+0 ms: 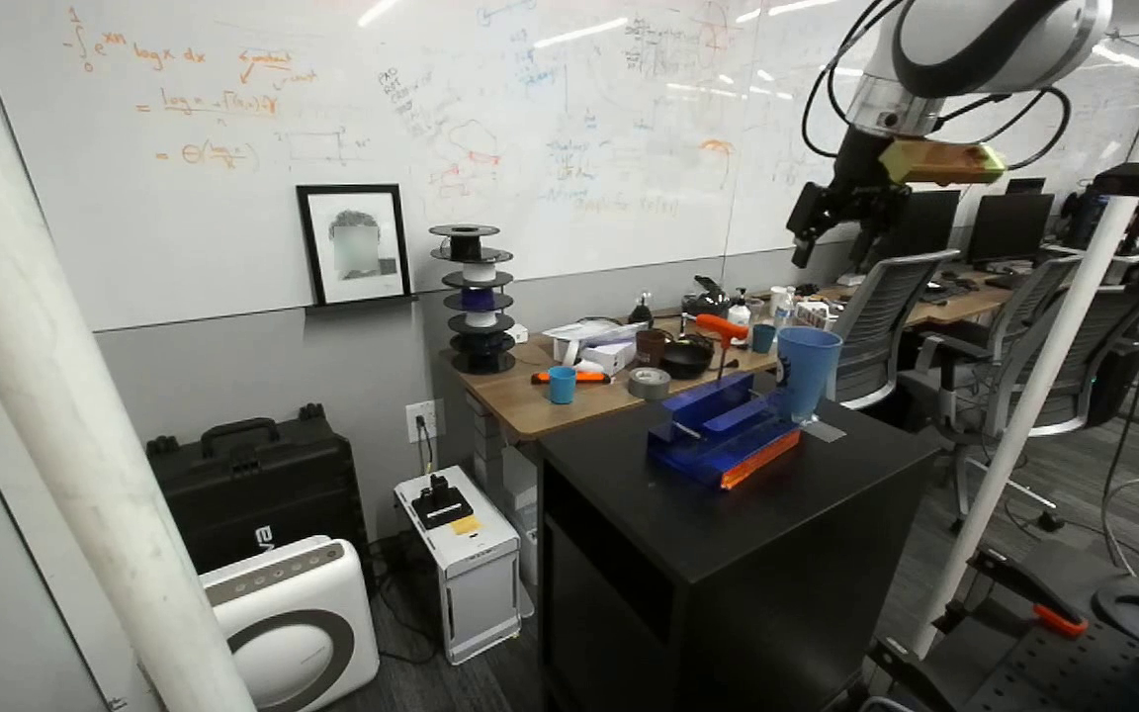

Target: Put the metal object with the orange handle in the blue cup

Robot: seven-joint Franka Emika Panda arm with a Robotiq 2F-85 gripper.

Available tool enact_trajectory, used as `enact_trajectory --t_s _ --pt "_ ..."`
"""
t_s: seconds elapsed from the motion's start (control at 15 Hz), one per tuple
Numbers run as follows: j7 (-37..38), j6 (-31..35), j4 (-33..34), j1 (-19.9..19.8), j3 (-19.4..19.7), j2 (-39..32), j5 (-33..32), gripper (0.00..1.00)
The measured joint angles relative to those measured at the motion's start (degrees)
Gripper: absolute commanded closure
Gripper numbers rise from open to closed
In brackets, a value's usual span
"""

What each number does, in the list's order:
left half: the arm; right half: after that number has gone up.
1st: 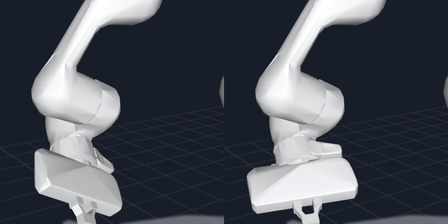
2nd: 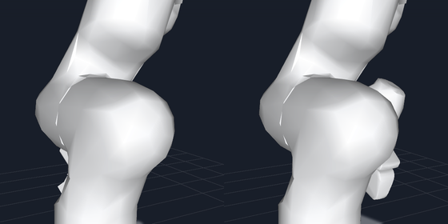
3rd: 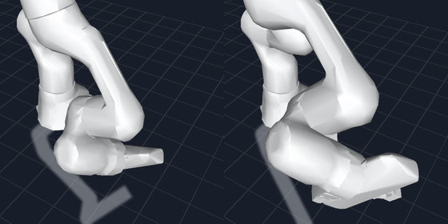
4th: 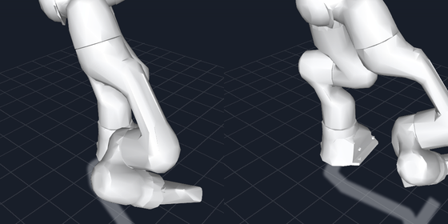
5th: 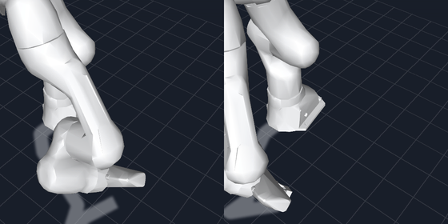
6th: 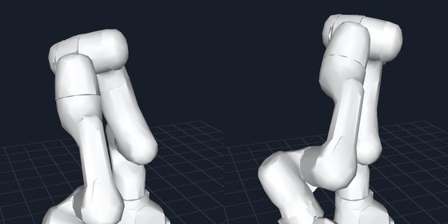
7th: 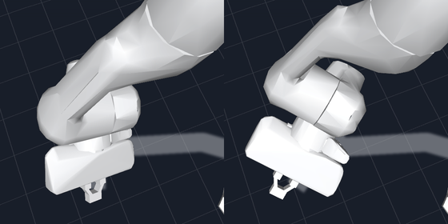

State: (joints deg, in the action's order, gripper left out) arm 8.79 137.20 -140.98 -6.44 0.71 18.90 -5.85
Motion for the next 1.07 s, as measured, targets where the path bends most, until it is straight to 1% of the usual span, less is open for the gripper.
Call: enact_trajectory --t_s 0.2,0.4,0.6,0.8,1.0,1.07 --pt "-2.1 1.0 4.8 3.2 0.1 -5.6 6.3 0.0" --pt "-3.8 0.9 8.7 5.8 -0.3 -10.3 10.2 0.0" --pt "-3.9 -0.8 11.1 6.9 -0.9 -14.2 10.9 0.0" --pt "-4.2 -2.4 12.4 7.0 -1.1 -17.7 10.9 0.0" --pt "-5.2 -2.6 13.3 7.0 -1.1 -20.5 10.9 0.0" --pt "-5.5 -2.6 13.6 7.0 -1.2 -21.1 10.9 0.25"
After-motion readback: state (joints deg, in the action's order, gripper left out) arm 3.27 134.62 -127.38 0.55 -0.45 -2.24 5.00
